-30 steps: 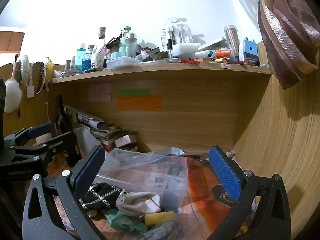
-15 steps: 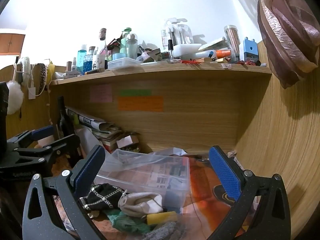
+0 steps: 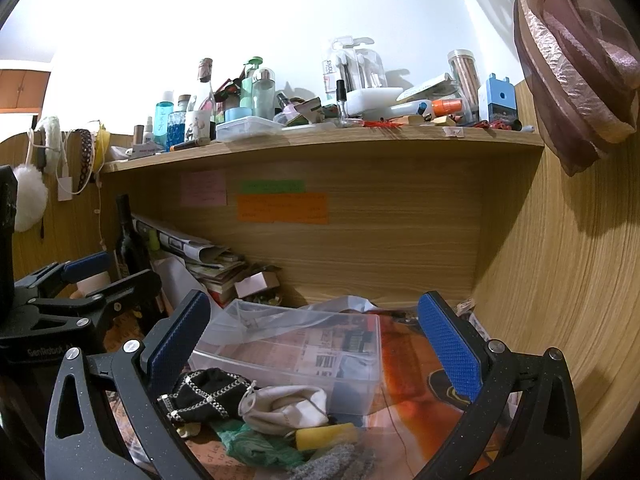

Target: Organize soft objects

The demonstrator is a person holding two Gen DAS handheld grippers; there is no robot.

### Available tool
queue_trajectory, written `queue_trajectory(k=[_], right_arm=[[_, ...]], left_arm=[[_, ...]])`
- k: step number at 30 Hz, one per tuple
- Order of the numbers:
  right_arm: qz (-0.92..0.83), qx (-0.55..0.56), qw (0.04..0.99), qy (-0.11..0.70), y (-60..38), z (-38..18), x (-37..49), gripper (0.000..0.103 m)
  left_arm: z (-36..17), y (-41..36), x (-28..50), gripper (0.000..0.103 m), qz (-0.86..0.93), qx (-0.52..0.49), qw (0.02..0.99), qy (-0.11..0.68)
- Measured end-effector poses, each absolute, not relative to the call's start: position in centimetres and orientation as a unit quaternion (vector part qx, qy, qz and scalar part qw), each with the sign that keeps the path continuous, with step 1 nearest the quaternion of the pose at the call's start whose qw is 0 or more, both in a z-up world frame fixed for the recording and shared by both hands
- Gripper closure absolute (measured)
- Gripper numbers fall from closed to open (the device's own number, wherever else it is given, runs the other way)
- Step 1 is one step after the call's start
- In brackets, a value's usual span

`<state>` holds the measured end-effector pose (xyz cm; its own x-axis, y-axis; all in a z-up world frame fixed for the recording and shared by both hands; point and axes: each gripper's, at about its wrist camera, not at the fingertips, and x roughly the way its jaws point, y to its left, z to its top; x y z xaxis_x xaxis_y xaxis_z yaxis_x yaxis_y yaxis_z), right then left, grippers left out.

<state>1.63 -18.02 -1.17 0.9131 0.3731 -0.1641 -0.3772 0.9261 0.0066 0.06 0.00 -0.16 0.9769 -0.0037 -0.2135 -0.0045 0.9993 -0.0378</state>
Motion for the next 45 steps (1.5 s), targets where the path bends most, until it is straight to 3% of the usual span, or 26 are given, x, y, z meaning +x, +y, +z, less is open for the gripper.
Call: queue_trajectory(k=[45], right_arm=[[0.199, -0.005, 0.976, 0.082, -18.05, -1.18, 1.80, 0.000]], left_arm=[[0.02, -0.08, -0.12, 0.000, -0.002, -0.019, 0.994, 0.105]])
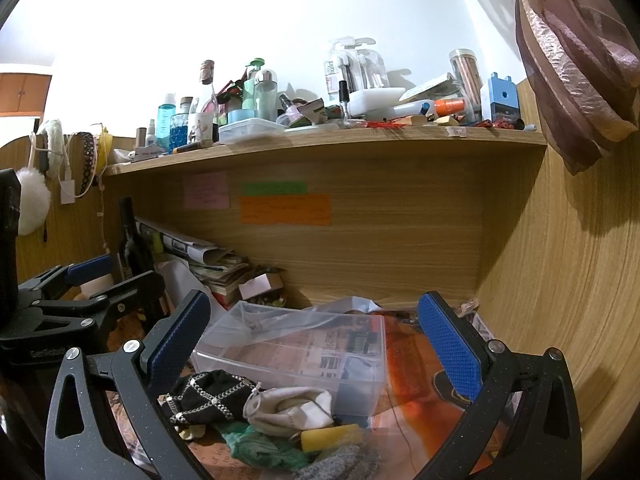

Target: Organize soft objects

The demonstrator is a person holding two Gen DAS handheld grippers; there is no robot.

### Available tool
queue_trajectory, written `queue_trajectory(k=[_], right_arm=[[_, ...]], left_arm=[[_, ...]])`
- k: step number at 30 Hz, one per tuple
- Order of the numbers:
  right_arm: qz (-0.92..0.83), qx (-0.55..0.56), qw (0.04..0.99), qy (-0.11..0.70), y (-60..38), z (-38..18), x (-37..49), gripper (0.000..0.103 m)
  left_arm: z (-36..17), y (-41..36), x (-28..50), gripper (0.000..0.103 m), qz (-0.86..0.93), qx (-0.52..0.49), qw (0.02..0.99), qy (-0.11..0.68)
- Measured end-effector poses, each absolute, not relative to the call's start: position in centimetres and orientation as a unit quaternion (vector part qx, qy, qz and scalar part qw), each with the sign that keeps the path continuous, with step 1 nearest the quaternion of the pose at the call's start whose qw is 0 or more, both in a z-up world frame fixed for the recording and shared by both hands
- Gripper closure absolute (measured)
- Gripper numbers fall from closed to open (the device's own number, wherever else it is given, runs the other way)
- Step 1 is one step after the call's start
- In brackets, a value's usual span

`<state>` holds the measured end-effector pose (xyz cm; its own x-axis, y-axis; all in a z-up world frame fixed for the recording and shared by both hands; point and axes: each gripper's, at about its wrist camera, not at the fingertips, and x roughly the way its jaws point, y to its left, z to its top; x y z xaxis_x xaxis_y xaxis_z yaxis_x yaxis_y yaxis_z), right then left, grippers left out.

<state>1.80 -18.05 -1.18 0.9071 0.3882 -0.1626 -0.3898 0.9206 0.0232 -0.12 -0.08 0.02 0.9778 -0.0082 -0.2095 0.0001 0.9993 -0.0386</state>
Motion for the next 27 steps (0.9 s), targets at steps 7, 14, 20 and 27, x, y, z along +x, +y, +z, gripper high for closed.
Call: queue_trajectory(k=[7, 14, 20, 27], right_arm=[[0.196, -0.005, 0.977, 0.083, -18.1, -1.3, 1.8, 0.000], [0.183, -0.006, 0.976, 0.119, -18.6, -2.8, 3.2, 0.000], [0.180, -0.007, 0.968, 0.176, -19.4, -5.4, 5.0, 0.000], [0.208, -0.006, 0.950, 0.231, -19.2, -8.1, 6.3, 0.006]], left_arm=[[-0.3, 0.1, 0.1, 0.000, -0.003, -0.019, 0.994, 0.111], [-2.9, 1.1, 1.6, 0.000, -0.013, -0.023, 0.985, 0.169], [-5.6, 2.1, 2.7, 0.001, -0.020, -0.036, 0.973, 0.228], [-8.8, 2.7, 3.8, 0.012, -0.034, -0.050, 0.955, 0.291]])
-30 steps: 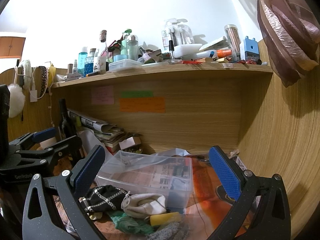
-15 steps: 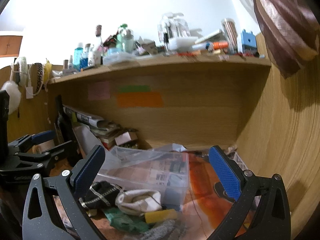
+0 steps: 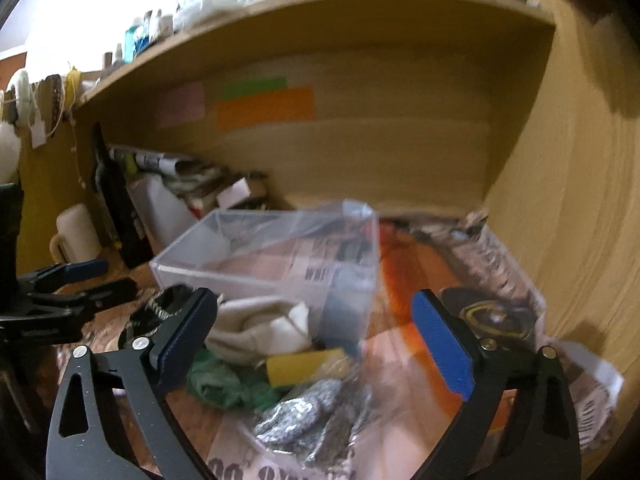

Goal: Organize soft objects
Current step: 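Grasp the white cloth bag with the right tool while the left tool grasps the black cap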

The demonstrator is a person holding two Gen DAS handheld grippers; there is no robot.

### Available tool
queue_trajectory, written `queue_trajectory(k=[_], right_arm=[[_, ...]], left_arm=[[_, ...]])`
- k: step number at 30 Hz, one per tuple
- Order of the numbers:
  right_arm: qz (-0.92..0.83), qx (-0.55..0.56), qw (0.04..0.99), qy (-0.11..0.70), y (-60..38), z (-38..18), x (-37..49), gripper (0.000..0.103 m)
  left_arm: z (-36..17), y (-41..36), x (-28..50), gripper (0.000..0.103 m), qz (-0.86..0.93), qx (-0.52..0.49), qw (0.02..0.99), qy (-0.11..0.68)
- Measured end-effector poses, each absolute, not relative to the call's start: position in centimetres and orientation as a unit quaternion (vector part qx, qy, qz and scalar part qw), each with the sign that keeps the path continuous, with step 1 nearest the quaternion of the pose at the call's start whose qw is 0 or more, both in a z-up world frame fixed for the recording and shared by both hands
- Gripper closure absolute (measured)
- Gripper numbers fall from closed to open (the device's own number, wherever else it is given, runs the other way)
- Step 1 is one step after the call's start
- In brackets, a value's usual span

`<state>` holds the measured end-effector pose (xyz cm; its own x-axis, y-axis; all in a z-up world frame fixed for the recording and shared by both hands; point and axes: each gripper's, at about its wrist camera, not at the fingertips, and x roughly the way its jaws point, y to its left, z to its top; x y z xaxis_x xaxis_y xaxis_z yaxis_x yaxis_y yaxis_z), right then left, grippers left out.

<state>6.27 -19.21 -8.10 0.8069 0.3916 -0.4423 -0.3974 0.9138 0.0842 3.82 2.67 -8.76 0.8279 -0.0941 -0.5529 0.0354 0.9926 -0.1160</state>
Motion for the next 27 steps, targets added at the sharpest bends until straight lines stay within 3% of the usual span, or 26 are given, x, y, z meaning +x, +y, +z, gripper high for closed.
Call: queue_trajectory(k=[18, 25, 27], right_arm=[[0.293, -0.025, 0.887, 0.355, -14.9, -12.5, 11.2, 0.006], [0.306, -0.019, 0.865, 0.396, -14.5, -14.1, 12.6, 0.006], [0.306, -0.025, 0.866, 0.395, -14.3, -14.2, 12.5, 0.016]], left_arm=[[-13.4, 4.1, 9.6, 0.012, -0.066, -0.078, 0.915, 0.390], [-13.9, 3.9, 9.9, 0.030, -0.081, -0.077, 0.912, 0.394], [-13.8, 3.8, 9.8, 0.035, -0.082, -0.076, 0.913, 0.392]])
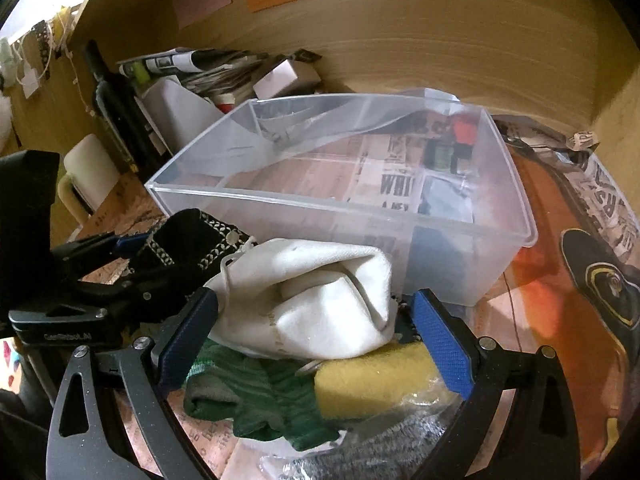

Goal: Organize soft objects
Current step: 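Grasp the white cloth bag with the right tool while the left tool grasps the black cap, then carry both items over the clear plastic box and open both tools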

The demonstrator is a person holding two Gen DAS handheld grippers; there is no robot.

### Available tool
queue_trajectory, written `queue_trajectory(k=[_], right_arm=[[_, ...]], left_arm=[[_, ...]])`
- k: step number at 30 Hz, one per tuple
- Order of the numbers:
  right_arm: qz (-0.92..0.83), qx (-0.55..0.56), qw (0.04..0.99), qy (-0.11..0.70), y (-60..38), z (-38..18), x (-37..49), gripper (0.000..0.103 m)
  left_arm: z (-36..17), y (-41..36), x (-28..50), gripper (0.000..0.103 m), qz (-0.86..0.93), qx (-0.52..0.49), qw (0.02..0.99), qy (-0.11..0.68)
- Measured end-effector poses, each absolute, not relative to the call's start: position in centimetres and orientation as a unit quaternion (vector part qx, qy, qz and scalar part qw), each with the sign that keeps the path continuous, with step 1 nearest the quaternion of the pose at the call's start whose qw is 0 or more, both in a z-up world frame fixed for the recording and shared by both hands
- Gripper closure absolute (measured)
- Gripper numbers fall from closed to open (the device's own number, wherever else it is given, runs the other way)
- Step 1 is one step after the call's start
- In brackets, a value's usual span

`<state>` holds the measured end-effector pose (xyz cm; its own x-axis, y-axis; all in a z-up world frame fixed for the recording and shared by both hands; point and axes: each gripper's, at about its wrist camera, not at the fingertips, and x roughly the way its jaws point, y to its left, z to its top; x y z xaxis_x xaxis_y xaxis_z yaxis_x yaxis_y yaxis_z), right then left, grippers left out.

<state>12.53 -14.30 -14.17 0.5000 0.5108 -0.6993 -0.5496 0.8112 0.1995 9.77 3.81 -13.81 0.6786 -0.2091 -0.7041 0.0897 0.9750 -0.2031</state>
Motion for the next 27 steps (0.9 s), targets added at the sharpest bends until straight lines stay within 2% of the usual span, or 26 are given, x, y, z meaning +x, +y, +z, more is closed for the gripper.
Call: queue_trajectory(k=[4, 7, 9, 11, 15, 18, 27], right_arm=[[0.304, -0.031, 0.866, 0.395, -14.1, -14.2, 12.6, 0.029], [0.299, -0.027, 0.869, 0.394, -14.3, -14.1, 12.7, 0.044], [0.293, -0.025, 0.871, 0.393, -14.5, -14.1, 12.8, 0.059], [0.288, -0.025, 0.873, 0.393, -14.6, -14.2, 12.8, 0.068], [0.282, -0.011, 0.877, 0.389, -15.3, -14.1, 12.8, 0.084], [0.284, 0.000, 0.880, 0.381, -15.8, -13.7, 12.5, 0.089], [0.280, 0.006, 0.904, 0.323, -16.9, -11.0, 10.1, 0.091]], left_arm=[[-13.3, 3.4, 9.2, 0.044, -0.085, -0.070, 0.916, 0.385], [-12.7, 3.1, 8.4, 0.050, -0.086, -0.061, 0.921, 0.374], [-12.4, 3.0, 8.2, 0.054, -0.089, -0.059, 0.923, 0.370], [-12.1, 3.0, 8.1, 0.062, -0.090, -0.059, 0.923, 0.369], [-11.6, 3.0, 7.7, 0.070, -0.091, -0.060, 0.926, 0.363], [-11.2, 2.9, 7.2, 0.075, -0.090, -0.059, 0.929, 0.355], [-9.0, 2.7, 5.3, 0.077, -0.086, -0.052, 0.944, 0.315]])
